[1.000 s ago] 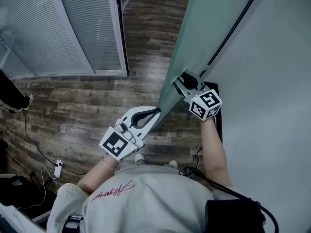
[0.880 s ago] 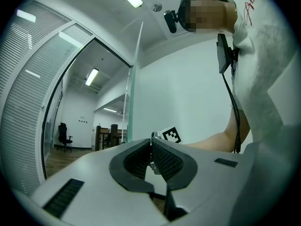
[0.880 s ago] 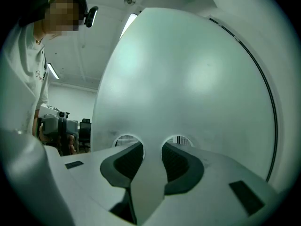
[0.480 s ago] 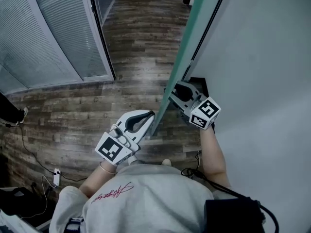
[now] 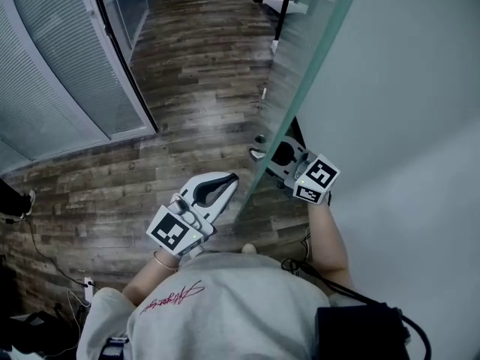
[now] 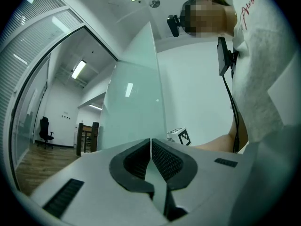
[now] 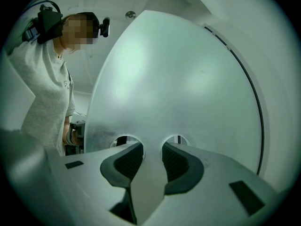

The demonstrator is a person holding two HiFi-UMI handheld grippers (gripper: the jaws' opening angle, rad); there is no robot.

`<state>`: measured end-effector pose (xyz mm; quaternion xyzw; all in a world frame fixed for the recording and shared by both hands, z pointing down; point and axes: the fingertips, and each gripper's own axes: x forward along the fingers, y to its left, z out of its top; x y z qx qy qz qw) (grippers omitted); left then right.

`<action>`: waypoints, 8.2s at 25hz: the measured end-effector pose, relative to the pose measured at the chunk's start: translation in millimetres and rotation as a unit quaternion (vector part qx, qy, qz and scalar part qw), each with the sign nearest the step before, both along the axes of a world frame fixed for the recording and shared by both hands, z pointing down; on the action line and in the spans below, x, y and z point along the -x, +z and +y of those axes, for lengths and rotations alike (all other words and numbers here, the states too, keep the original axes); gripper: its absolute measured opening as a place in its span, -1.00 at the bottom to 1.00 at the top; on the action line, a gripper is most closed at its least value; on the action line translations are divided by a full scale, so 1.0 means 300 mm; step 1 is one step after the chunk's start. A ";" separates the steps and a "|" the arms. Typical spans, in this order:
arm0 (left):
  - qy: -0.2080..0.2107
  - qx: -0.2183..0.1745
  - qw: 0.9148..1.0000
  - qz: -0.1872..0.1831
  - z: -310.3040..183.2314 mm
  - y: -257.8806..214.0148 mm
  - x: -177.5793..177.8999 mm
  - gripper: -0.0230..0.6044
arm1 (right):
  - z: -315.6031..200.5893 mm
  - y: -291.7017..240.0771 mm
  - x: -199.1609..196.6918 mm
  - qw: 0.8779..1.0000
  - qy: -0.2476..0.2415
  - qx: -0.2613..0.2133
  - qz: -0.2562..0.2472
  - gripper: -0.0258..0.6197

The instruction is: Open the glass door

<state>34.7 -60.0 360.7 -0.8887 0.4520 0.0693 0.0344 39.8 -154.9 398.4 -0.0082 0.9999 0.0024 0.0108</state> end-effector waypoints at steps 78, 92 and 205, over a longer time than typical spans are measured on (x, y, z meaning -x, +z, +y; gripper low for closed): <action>0.217 0.031 0.974 -0.065 -0.304 -0.029 -1.034 -0.85 | -0.443 -0.070 -1.215 0.996 -0.067 0.051 -0.024 -0.35; 0.273 0.002 0.961 -0.048 -0.359 -0.123 -1.161 -0.85 | -0.448 -0.076 -1.219 0.997 -0.068 0.046 -0.005 -0.34; 0.352 0.001 0.936 0.013 -0.103 -0.049 -0.808 -0.85 | 0.242 -0.125 -0.937 0.909 0.413 -0.017 -0.058 -0.83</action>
